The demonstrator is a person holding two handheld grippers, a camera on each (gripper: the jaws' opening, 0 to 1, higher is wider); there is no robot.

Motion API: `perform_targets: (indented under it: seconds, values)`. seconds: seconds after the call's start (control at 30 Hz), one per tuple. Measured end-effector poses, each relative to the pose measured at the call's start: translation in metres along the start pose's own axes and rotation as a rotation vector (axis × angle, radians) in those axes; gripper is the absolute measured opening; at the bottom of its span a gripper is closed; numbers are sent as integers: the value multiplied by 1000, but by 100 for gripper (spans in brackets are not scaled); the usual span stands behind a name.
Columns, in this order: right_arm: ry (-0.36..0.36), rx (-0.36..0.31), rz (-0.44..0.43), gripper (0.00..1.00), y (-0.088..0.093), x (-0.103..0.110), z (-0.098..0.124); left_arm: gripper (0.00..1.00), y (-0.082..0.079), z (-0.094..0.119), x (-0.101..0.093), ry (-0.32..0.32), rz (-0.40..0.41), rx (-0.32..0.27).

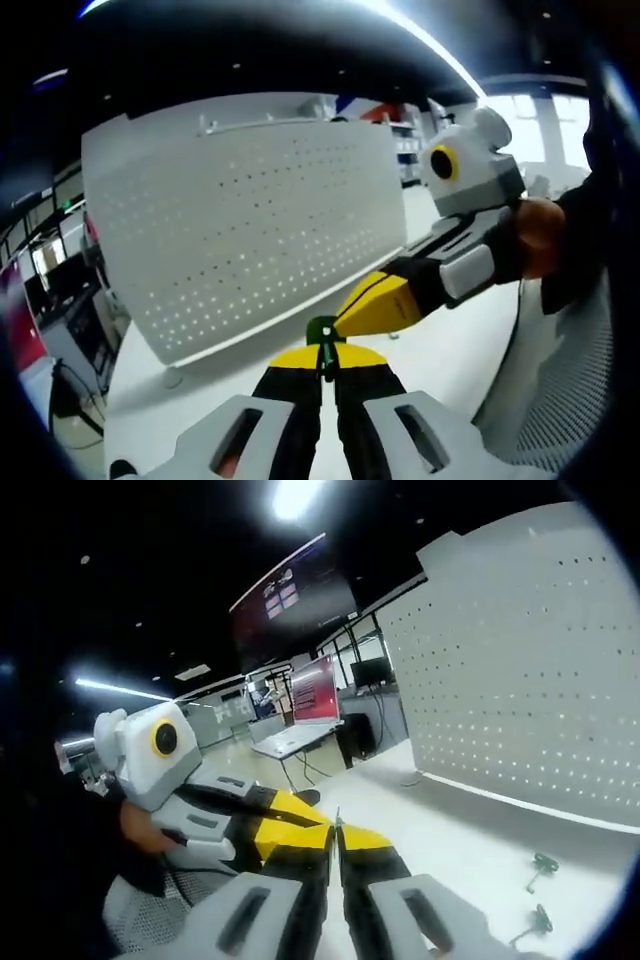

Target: Insert the hook assembly into the mounting plate slot until the hook locks in place.

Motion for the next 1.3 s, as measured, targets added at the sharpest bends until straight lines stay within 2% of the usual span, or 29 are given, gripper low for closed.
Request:
perform_targets:
  seconds: [0.5, 0.63, 0.83, 1.03, 1.1, 1.17, 1.3]
  values:
    - [6, 14, 17, 1, 2, -1, 0, 3, -1, 1, -1, 3, 10, 0]
    - [32, 29, 45, 7, 1, -4, 2, 3, -1, 1, 1, -9, 14, -3]
    - [53, 24, 90, 10, -4, -5, 4, 3, -2, 1, 4, -21, 24, -4]
    - [138, 31, 195, 22, -12, -11, 12, 3, -5, 2, 7, -35, 48, -23]
    - [193, 55, 242, 23, -12, -16, 19, 3, -6, 4, 10, -44, 62, -30]
    - [233, 52, 290, 28, -15, -18, 25, 3, -8, 5, 13, -53, 81, -40]
    - [251, 55, 288, 29, -14, -17, 33, 3, -8, 6, 16, -60, 111, -47]
Point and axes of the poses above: the point that each gripper's makers call its tool centre point, and the gripper's own axes: z roughly backward along the fingers, x roughly to its left, y roughly out of its underside, the point moved 3 cm from there along z, roughly backward along the fingers, and after that the axes turned 10 degrees about -y, right-handed, at the moved point
